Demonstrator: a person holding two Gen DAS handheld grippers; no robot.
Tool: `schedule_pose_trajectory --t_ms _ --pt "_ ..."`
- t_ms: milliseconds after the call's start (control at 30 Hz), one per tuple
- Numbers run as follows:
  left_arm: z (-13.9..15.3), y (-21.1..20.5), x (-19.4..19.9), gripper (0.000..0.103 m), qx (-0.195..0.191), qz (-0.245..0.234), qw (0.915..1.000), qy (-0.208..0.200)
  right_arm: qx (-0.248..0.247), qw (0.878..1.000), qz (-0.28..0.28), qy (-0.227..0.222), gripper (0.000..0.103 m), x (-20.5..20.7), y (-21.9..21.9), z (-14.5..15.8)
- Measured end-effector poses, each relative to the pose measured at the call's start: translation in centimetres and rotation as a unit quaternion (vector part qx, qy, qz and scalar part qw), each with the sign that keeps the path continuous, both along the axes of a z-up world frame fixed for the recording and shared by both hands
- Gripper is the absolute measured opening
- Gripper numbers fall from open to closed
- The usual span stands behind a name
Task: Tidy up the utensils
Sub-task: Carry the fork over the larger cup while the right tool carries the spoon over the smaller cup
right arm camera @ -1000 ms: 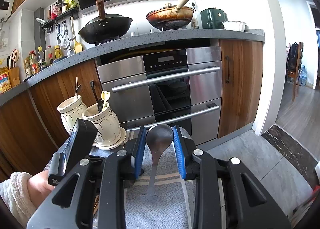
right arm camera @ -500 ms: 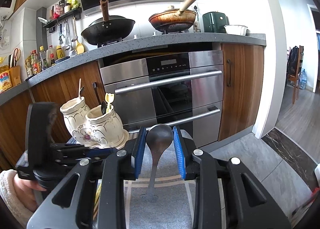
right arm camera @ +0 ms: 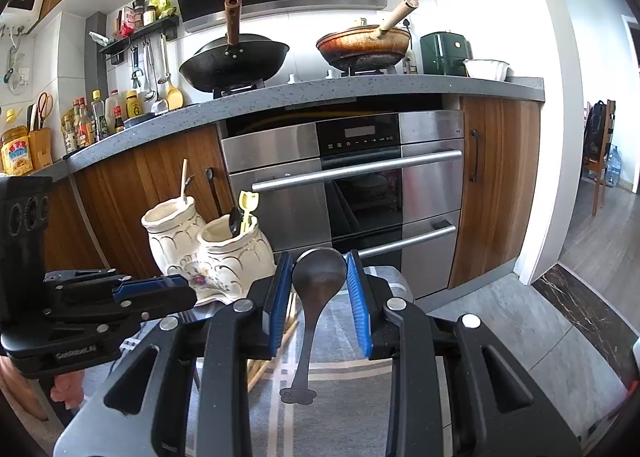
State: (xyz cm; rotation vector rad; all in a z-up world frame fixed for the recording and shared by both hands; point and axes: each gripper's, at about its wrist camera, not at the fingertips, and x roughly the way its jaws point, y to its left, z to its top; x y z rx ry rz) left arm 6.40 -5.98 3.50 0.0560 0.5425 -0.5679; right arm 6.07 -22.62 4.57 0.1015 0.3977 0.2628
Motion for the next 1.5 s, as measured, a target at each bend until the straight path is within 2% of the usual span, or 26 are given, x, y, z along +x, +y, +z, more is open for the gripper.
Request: schedule_pose_trajectory --t_ms 433,467,500,533,667,733,833,1133,1367,1500 --pt "1.2 0.1 -3.9 0.017 0.029 0.021 0.999 -0.028 0.002 1.0 0.01 -0.005 0.028 -0.6 1.1 0.4" --pt "1.2 0.1 -4.2 0.014 0.033 0.024 0.9987 -0.03 0.001 1.0 0.012 -0.005 0.028 -0.6 1.1 0.4" --pt "1.2 0.1 -4.4 0.004 0.035 0.026 0.9986 -0.03 0.002 1.0 0.012 -0.007 0.028 -0.8 1.1 0.5" --pt "1.2 0.1 -4.5 0.003 0.037 0.029 0.9985 -0.028 0.004 1.0 0.012 -0.009 0.028 -0.9 1.1 0.6" --pt "0.9 0.4 -4.4 0.003 0.032 0.034 0.9988 -0.018 0.007 1.0 0.011 -0.008 0.028 -1.0 1.0 0.6" --pt "0.9 0.3 -4.5 0.003 0.047 0.049 0.9973 -0.027 0.006 1.0 0.013 -0.007 0.028 -1.0 1.1 0.6" --pt "1.5 1.0 -4.5 0.003 0.046 0.056 0.997 -0.029 0.005 1.0 0.014 -0.014 0.028 -1.4 1.3 0.8" --pt "5.6 5.3 -4.0 0.003 0.07 0.107 0.9895 -0.066 0.009 0.999 0.013 -0.034 0.028 0.2 2.7 2.3" --pt "11.3 10.2 -1.9 0.003 0.072 0.17 0.9768 -0.108 0.027 0.999 0.018 -0.031 0.028 5.4 4.5 4.0" --pt "13.6 12.0 -0.5 0.003 0.069 0.196 0.9703 -0.124 0.042 0.999 0.014 -0.03 0.028 8.6 5.6 5.4"
